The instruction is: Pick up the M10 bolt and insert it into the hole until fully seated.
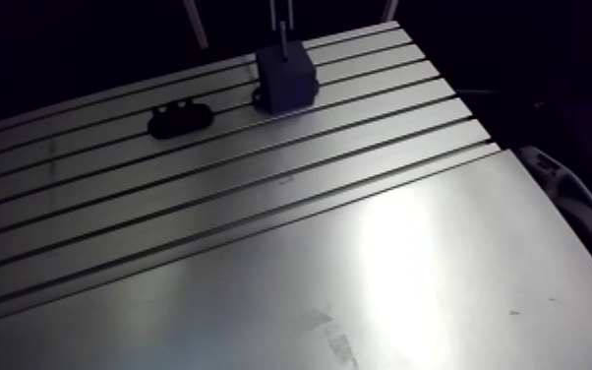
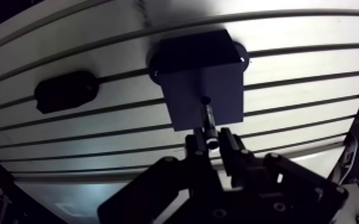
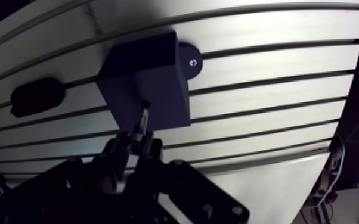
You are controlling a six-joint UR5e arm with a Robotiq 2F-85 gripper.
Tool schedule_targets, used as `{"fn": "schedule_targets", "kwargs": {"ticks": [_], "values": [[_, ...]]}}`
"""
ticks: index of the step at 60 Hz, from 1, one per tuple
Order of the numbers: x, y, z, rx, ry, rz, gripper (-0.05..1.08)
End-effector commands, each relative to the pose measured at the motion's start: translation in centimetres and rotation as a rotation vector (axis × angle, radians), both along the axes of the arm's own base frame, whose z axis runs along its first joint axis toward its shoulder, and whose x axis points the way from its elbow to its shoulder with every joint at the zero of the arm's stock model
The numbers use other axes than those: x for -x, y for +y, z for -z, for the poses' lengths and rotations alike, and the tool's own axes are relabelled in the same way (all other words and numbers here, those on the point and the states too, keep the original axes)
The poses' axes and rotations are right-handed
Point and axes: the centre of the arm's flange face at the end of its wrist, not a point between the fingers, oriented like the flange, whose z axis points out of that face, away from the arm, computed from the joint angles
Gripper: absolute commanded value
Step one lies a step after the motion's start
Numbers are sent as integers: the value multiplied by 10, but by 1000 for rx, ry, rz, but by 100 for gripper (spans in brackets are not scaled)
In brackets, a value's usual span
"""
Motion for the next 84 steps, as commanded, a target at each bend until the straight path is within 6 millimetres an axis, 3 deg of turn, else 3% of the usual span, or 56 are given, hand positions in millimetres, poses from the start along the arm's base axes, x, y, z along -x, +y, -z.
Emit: {"fn": "schedule_targets", "kwargs": {"ticks": [1, 84], "values": [[1, 1, 2, 0, -1, 0, 107], [-1, 2, 6, 1, -7, 5, 107]]}}
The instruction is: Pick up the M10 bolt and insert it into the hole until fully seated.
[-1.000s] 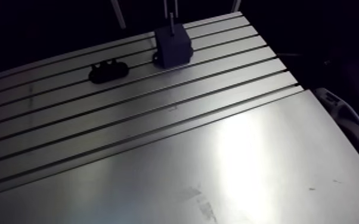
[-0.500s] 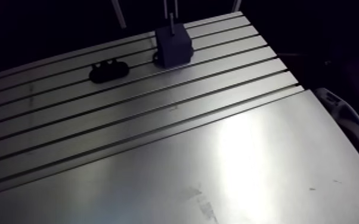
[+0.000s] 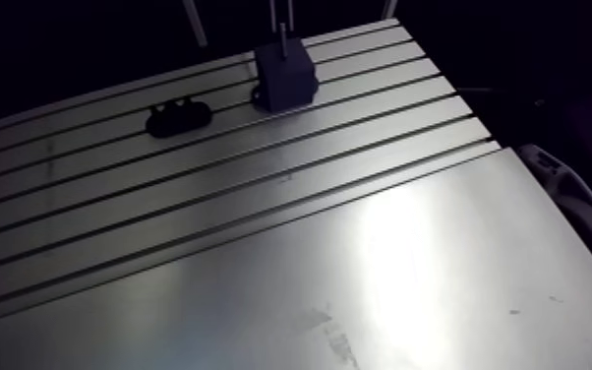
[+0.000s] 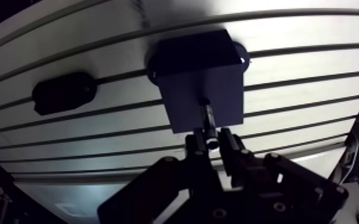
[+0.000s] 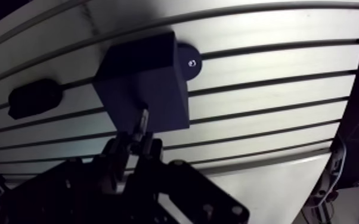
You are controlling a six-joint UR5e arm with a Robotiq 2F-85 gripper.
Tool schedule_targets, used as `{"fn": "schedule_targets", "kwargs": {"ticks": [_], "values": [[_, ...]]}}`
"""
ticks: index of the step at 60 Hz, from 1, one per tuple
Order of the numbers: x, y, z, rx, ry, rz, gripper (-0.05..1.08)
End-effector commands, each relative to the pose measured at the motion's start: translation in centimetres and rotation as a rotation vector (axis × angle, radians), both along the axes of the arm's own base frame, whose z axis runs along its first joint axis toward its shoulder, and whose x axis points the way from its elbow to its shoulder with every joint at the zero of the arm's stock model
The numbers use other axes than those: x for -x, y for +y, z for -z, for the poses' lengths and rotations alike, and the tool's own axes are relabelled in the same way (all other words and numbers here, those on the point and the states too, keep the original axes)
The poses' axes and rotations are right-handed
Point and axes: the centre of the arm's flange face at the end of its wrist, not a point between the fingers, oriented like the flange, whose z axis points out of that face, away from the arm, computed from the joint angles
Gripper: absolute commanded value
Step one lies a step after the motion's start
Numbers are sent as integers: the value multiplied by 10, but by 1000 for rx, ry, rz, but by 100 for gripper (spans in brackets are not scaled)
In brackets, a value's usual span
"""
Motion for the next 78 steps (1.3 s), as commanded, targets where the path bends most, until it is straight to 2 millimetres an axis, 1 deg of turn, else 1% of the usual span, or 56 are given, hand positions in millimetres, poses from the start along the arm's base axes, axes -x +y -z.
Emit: {"fn": "schedule_targets", "kwargs": {"ticks": [1, 20, 25, 30, 53, 68, 72, 73, 74, 75, 76, 77, 78], "values": [[0, 1, 1, 0, 0, 1, 107], [0, 0, 1, 0, 0, 0, 107], [2, 0, 5, -3, 10, -1, 107], [4, -1, 5, -6, 23, -4, 107], [4, -2, 6, -8, 25, -4, 107], [2, -4, 11, -5, 15, -6, 106], [0, -4, 13, -3, 9, -5, 102], [0, -4, 14, -3, 8, -5, 96], [-1, -4, 15, -2, 5, -4, 81], [-1, -4, 15, -2, 5, -4, 81], [-2, -4, 17, 0, 1, -5, 63], [-2, -4, 17, 0, 1, -5, 63], [-3, -5, 19, 2, -2, -7, 57]]}}
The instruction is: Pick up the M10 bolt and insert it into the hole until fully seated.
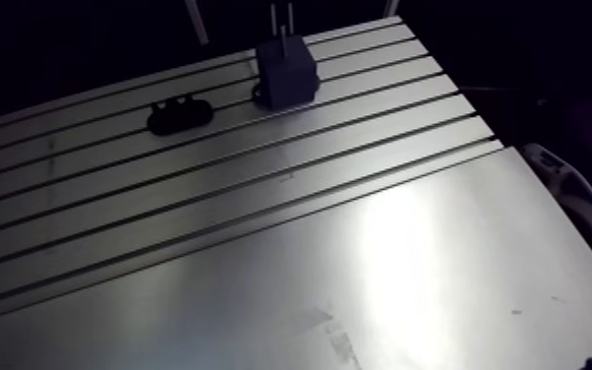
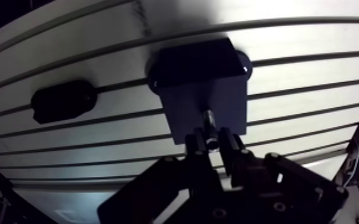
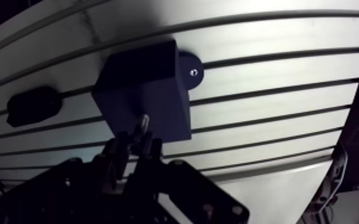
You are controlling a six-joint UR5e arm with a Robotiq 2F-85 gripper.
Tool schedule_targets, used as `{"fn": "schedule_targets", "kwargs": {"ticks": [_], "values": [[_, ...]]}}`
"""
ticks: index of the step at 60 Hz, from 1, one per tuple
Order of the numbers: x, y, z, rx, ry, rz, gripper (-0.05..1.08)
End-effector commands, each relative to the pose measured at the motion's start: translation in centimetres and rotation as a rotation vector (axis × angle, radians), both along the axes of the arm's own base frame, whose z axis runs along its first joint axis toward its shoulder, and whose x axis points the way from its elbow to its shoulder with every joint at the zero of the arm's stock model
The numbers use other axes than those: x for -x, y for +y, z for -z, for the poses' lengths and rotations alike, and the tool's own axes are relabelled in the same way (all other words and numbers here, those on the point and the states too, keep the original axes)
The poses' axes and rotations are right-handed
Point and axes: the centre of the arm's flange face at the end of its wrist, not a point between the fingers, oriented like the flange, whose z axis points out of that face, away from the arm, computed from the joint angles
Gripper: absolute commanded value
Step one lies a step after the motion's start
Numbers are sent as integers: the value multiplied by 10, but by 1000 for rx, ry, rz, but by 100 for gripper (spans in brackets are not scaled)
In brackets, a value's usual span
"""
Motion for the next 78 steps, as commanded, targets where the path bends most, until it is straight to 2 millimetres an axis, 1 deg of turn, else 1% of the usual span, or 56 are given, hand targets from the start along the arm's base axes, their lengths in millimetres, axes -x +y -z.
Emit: {"fn": "schedule_targets", "kwargs": {"ticks": [1, 2, 3, 4, 6, 11, 13, 19, 20, 21, 22, 23, 24, 26, 38, 39, 45, 50, 52, 53, 54, 55, 57, 59, 61, 62, 63, 64, 65, 66, 67, 68, 69, 70, 71, 72, 73, 74, 75, 76, 78], "values": [[-4, -1, 8, 7, -17, -2, 57], [-5, -2, 9, 7, -19, -1, 54], [-5, -2, 9, 7, -19, -1, 54], [-6, -2, 10, 8, -20, -1, 51], [-7, -2, 9, 8, -20, -1, 50], [-7, -1, 8, 7, -19, 1, 51], [-7, 0, 8, 7, -19, 3, 53], [-8, 2, 7, 6, -16, 6, 52], [-8, 2, 6, 4, -16, 7, 42], [-8, 2, 6, 4, -16, 7, 42], [-8, 3, 6, 3, -14, 8, 20], [-8, 3, 6, 3, -14, 8, 20], [-7, 3, 5, 0, -10, 8, 3], [-7, 4, 4, -1, -2, 9, 1], [-3, 6, -7, -23, 58, 5, 1], [-3, 5, -12, -26, 65, 3, 1], [-5, 1, -23, -32, 81, -1, 1], [-8, -2, -27, -33, 85, -5, 0], [-12, -7, -35, -36, 94, -10, 0], [-12, -7, -35, -36, 94, -10, 0], [-14, -10, -41, -37, 103, -17, 0], [-14, -10, -41, -37, 103, -17, 0], [-20, -15, -54, -46, 137, -29, 0], [-20, -15, -54, -46, 137, -29, 0], [-29, -18, -72, -65, 189, -36, 0], [-29, -18, -72, -65, 189, -36, 0], [-34, -20, -82, -75, 217, -37, 0], [-34, -20, -82, -75, 217, -37, 0], [-40, -22, -88, -86, 236, -38, 0], [-40, -22, -88, -86, 236, -38, 0], [-47, -24, -94, -92, 252, -38, 0], [-47, -24, -94, -92, 252, -38, 0], [-55, -27, -100, -96, 262, -44, 0], [-55, -27, -100, -96, 262, -44, 0], [-63, -30, -105, -99, 271, -50, 0], [-63, -30, -105, -99, 271, -50, 0], [-71, -33, -110, -99, 280, -57, 0], [-71, -33, -110, -99, 280, -57, 0], [-79, -35, -111, -97, 278, -60, 0], [-79, -35, -111, -97, 278, -60, 0], [-93, -42, -117, -97, 290, -63, 0]]}}
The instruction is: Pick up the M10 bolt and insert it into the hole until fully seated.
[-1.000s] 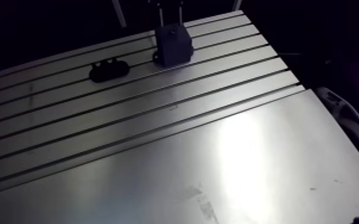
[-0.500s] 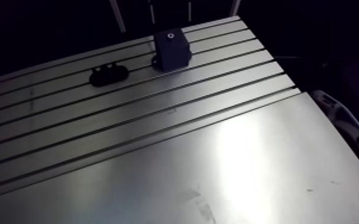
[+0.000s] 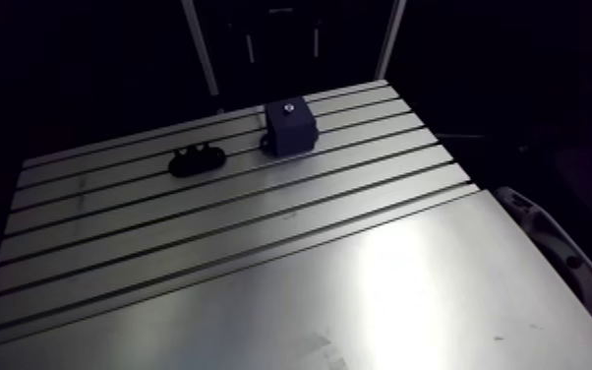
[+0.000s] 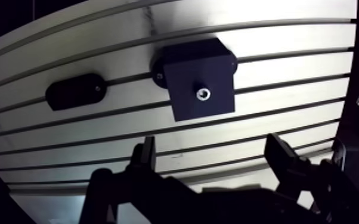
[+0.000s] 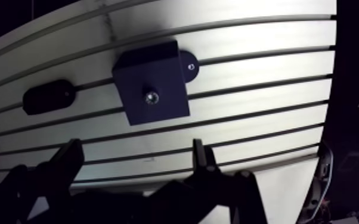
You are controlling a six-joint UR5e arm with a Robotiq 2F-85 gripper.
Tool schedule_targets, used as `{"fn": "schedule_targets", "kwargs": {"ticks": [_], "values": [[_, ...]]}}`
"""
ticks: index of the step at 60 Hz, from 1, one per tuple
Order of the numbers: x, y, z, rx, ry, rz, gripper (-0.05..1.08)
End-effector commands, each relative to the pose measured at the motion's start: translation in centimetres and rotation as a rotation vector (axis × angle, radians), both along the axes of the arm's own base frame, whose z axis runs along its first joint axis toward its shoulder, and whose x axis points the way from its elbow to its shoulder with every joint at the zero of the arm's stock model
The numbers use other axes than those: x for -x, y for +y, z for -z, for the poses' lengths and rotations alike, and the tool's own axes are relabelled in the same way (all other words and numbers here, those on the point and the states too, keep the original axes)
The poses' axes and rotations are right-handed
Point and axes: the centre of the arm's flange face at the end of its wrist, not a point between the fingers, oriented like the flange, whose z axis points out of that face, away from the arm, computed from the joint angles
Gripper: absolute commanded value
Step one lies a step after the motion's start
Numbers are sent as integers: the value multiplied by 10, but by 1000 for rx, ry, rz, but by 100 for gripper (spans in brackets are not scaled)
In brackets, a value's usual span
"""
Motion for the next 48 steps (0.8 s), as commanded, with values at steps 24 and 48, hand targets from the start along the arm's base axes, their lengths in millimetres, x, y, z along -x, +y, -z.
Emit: {"fn": "schedule_targets", "kwargs": {"ticks": [24, 48], "values": [[-109, -114, -96, 30, 172, -128, 0], [-98, -123, -134, 11, 213, -144, 0]]}}
